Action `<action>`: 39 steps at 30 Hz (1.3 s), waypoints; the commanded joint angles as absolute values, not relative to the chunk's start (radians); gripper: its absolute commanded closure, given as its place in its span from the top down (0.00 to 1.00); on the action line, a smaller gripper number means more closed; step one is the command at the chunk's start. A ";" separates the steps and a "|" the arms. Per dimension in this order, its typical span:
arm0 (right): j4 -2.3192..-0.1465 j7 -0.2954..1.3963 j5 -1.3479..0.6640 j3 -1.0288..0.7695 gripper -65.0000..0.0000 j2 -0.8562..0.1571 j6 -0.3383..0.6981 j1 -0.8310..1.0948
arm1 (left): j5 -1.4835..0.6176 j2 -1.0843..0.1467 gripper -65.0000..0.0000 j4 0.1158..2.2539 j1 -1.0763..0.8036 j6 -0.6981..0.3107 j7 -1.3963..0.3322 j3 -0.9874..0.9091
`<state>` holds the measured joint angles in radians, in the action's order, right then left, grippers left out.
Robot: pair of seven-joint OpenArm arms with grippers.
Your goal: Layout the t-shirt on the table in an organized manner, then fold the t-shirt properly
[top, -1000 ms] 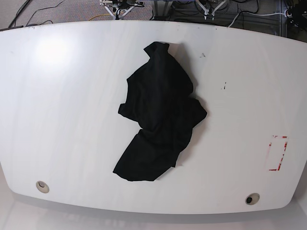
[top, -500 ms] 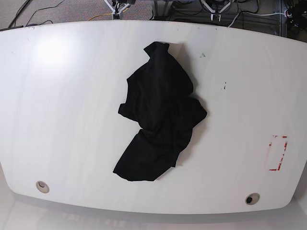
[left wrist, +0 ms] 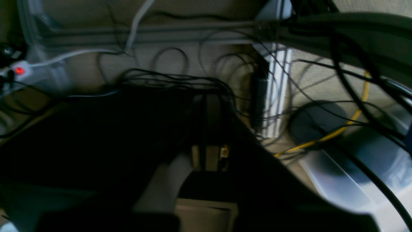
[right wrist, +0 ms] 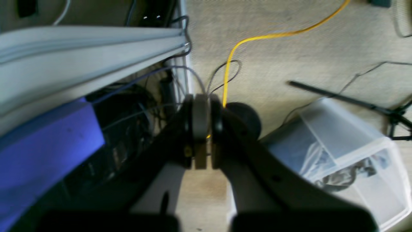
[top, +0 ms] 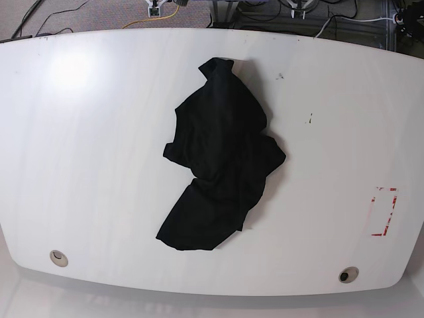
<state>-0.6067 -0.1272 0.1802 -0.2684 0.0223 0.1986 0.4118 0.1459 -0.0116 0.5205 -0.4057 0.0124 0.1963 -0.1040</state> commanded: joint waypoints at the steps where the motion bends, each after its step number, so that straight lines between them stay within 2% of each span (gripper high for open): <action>1: -0.651 -0.131 0.179 -0.269 0.03 0.033 0.202 0.449 | 0.145 -0.015 0.01 0.601 -0.449 0.015 0.200 -0.105; 39: -1.330 -0.131 0.177 -0.265 0.03 0.101 0.209 0.928 | 0.145 -0.044 0.01 1.254 -0.931 0.015 0.200 -0.105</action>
<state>-1.2968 -0.1192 0.1802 -0.2638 0.0978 0.2085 0.8917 0.1455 -0.0364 1.2247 -0.8951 0.0090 0.1875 -0.1028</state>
